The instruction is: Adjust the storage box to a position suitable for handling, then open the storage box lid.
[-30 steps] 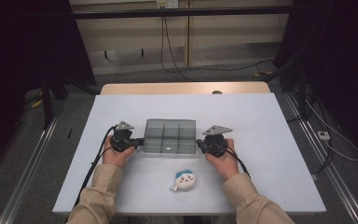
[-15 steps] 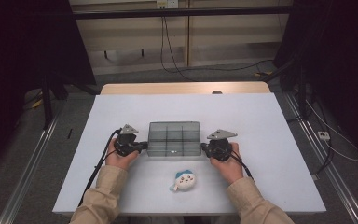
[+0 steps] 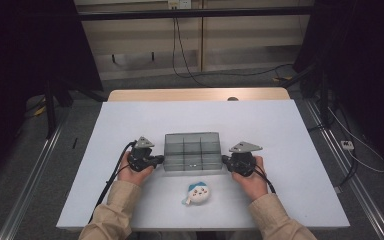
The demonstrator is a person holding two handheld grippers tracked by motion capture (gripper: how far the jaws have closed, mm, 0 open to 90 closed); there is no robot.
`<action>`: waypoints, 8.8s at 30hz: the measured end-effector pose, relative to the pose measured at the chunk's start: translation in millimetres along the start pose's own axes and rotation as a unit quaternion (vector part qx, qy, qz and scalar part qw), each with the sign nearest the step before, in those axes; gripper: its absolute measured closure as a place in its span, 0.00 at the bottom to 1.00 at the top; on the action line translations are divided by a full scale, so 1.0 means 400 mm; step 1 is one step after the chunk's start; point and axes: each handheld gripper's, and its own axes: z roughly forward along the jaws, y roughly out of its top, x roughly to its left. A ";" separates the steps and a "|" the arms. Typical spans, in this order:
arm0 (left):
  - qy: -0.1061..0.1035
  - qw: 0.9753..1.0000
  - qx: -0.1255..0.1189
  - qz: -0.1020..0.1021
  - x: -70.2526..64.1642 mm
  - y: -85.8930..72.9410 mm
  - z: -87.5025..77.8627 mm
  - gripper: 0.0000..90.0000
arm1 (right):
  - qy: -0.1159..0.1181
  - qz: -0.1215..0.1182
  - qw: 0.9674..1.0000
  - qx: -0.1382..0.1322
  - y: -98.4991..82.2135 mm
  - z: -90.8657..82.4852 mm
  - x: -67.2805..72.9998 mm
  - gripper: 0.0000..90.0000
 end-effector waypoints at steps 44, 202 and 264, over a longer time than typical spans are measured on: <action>-0.003 0.999 0.019 0.041 -0.095 -0.012 0.007 1.00 | -0.019 -0.013 1.000 -0.001 -0.056 -0.075 -0.008 1.00; -0.008 0.999 -0.028 -0.031 -0.037 0.023 -0.061 0.15 | 0.180 -0.080 0.978 -0.064 0.054 -0.098 0.119 1.00; -0.044 0.995 -0.090 -0.030 -0.010 0.133 -0.005 0.36 | 0.027 0.007 0.993 -0.112 0.084 -0.075 -0.052 0.50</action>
